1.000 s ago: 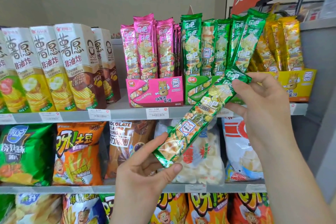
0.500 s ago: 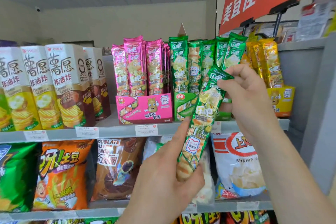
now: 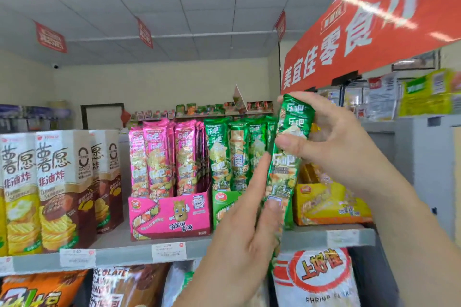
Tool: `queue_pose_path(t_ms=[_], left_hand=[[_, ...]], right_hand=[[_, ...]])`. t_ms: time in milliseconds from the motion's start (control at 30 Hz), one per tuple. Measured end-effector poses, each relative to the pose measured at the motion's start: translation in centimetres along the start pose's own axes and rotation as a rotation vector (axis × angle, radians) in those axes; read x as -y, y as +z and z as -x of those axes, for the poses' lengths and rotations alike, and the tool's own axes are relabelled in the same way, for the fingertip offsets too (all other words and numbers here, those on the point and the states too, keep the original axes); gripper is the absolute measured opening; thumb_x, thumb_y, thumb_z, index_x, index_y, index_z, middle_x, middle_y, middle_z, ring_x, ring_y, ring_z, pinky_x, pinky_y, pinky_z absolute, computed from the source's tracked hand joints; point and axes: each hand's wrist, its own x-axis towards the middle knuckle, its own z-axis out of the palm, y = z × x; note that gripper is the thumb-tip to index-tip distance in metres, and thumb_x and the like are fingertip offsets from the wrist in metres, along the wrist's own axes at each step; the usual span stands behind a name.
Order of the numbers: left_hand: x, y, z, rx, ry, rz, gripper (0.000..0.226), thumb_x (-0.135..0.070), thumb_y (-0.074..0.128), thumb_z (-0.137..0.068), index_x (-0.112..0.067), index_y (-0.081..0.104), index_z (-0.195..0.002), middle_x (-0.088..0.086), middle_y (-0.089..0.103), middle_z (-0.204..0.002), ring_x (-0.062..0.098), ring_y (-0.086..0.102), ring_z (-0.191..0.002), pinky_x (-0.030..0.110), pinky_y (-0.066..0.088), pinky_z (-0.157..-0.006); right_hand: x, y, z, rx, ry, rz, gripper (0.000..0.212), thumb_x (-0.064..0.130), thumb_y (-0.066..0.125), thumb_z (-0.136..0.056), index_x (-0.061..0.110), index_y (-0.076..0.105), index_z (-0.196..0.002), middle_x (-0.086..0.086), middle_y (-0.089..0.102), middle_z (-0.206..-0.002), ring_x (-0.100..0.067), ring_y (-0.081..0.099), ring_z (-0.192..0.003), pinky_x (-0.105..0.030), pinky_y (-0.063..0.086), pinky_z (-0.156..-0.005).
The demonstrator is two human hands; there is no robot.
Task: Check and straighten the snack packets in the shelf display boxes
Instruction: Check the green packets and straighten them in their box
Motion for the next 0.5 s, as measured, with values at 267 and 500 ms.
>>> queue_pose_path(t_ms=[267,500], left_hand=[[-1.5,-2.8,-6.4,-0.208,0.213,-0.55,0.081,-0.013,0.069,-0.085,-0.029,0.027,-0.152,-0.021,0.055,-0.091,0.001,0.048,-0.086,-0.002,0.029,-0.08],[-0.8,-5.6,-11.9,-0.207,0.233,-0.802,0.046,-0.024,0.068,-0.086,-0.02,0.059,-0.131,-0.002,0.063,-0.129,0.021,0.055,-0.119,0.036,0.047,-0.096]], right_hand=[[2.4,-2.8,-7.0,-0.231,-0.341,0.127,0.049,0.012,0.073,-0.078,0.027,0.052,-0.12,0.016,0.058,-0.101,0.005,0.058,-0.086,-0.023,0.054,-0.08],[2.3,-3.6,-11.2,-0.238,-0.432,0.392,0.052,0.032,0.065,-0.076,0.034,0.051,-0.126,0.016,0.056,-0.106,-0.018,0.059,-0.099,-0.05,0.052,-0.087]])
